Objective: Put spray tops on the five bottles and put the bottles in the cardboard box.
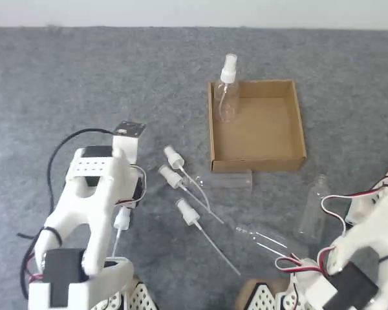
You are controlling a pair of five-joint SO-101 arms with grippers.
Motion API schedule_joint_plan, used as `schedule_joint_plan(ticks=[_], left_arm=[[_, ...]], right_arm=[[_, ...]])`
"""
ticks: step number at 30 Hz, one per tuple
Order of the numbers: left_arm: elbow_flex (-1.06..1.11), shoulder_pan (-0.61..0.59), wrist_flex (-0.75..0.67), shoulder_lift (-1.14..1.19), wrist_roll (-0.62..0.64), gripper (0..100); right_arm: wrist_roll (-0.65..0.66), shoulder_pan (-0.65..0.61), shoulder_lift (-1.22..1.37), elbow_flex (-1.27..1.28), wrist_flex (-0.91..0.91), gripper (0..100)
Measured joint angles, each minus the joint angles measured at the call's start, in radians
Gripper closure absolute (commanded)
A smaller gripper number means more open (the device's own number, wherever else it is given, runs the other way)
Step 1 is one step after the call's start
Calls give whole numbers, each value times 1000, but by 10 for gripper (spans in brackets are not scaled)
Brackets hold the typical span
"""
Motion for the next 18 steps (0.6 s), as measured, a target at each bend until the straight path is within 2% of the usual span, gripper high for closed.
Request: schedule_joint_plan(ticks=[5, 10, 18], left_arm=[[-2, 38, -35, 2, -3, 969], [-2, 35, -34, 2, -5, 897], [-21, -26, 9, 2, -54, 882]], right_arm=[[0, 0, 0, 0, 0, 749], [-2, 28, 0, 0, 0, 749], [-2, 29, 0, 0, 0, 749]])
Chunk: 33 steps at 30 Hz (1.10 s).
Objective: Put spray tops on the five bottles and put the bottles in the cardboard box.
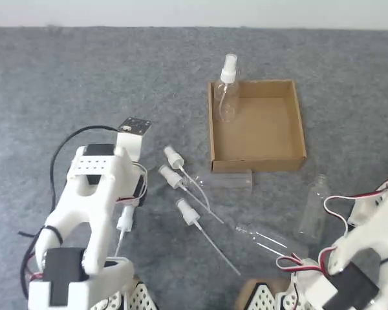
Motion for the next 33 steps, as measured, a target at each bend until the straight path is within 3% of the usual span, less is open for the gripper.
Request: schedule_joint_plan(ticks=[10, 14, 20, 33], left_arm=[[49, -83, 3, 0, -132, 880], [135, -87, -83, 0, -158, 885], [173, -84, -129, -12, -173, 991], [-132, -89, -69, 0, -132, 991]], right_arm=[[2, 0, 0, 0, 0, 749], [2, 0, 0, 0, 0, 749], [2, 0, 0, 0, 0, 749], [2, 0, 0, 0, 0, 749]])
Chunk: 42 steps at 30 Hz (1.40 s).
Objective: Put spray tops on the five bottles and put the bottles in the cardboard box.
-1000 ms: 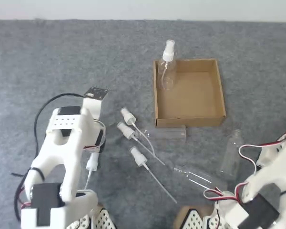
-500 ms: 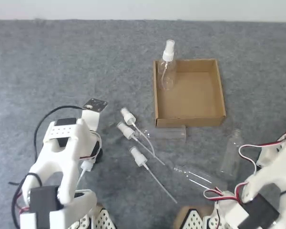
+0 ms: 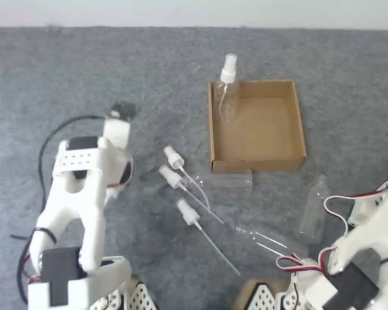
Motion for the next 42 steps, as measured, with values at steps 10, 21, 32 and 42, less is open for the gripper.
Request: schedule_joint_plan(ticks=[10, 21, 32, 42], left_arm=[[-80, 222, -40, 0, 238, 991], [35, 212, -149, 0, 265, 991], [35, 218, -149, 0, 265, 990], [29, 215, -195, 15, 265, 988]], right_arm=[[0, -11, 0, 8, -69, 749], [-92, -71, 0, 140, -236, 753], [-175, -72, 0, 264, -463, 989], [322, -18, 0, 264, -740, 993]])
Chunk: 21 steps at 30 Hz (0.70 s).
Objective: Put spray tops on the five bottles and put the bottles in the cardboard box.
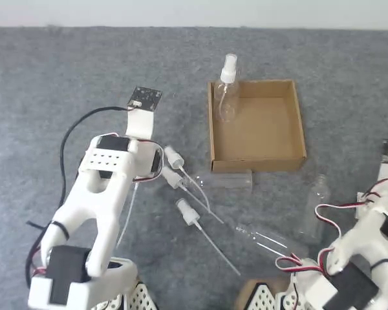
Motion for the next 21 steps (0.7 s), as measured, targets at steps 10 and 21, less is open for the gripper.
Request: schedule_joint_plan(ticks=[10, 21], left_arm=[[-244, 0, 49, 255, 41, 989], [-273, 0, 51, 270, 57, 901]], right_arm=[[153, 0, 35, -66, -25, 993], [104, 41, 376, -368, 49, 993]])
